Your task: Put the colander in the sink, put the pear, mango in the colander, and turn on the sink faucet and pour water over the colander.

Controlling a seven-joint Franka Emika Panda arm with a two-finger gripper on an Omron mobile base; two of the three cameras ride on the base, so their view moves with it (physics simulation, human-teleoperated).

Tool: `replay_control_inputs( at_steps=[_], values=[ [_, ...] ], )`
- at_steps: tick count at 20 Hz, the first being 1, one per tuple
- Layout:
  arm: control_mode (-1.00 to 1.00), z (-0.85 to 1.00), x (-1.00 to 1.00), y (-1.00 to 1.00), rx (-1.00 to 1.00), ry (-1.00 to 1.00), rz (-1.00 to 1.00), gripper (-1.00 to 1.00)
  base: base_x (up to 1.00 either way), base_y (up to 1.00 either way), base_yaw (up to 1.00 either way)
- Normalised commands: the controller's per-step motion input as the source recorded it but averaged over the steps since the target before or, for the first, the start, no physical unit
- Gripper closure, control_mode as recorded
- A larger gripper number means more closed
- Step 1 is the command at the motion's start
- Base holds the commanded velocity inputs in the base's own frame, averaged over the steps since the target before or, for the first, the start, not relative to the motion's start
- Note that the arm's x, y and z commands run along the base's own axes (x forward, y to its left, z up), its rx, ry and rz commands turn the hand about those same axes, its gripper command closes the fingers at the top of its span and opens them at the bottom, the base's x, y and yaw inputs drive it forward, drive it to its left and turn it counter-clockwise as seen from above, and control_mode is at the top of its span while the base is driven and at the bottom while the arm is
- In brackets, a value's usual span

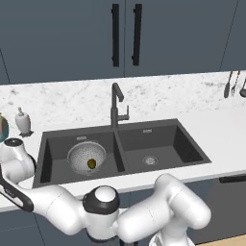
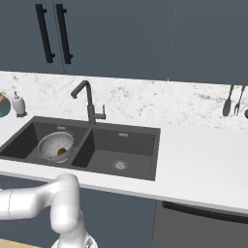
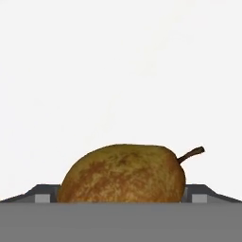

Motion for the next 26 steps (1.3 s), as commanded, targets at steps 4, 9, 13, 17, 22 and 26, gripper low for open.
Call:
replay_control_inputs(
  at_steps=[4, 9, 13, 17, 22, 26],
  values=[
    [-1.0, -0.25, 0.02, 0.04, 0.0, 0.01, 0.0, 1.0, 0.0, 0.0, 0.0],
    [-1.0, -0.04, 0.01, -0.33, -0.08, 0.0, 0.0, 1.0, 0.0, 0.0, 0.0],
    [-1.0, 0.02, 0.0, -0.75, -0.2, 0.0, 0.0, 1.0, 0.0, 0.0, 0.0],
    [-1.0, 0.1, -0.04, -0.85, -0.19, -0.07, 0.0, 1.0, 0.0, 0.0, 0.0],
    [-1.0, 0.14, -0.06, -0.95, -0.13, -0.19, 0.0, 1.0, 0.0, 0.0, 0.0],
    [-1.0, 0.13, 0.0, -0.96, -0.08, -0.18, 0.0, 1.0, 0.0, 0.0, 0.0]
  ],
)
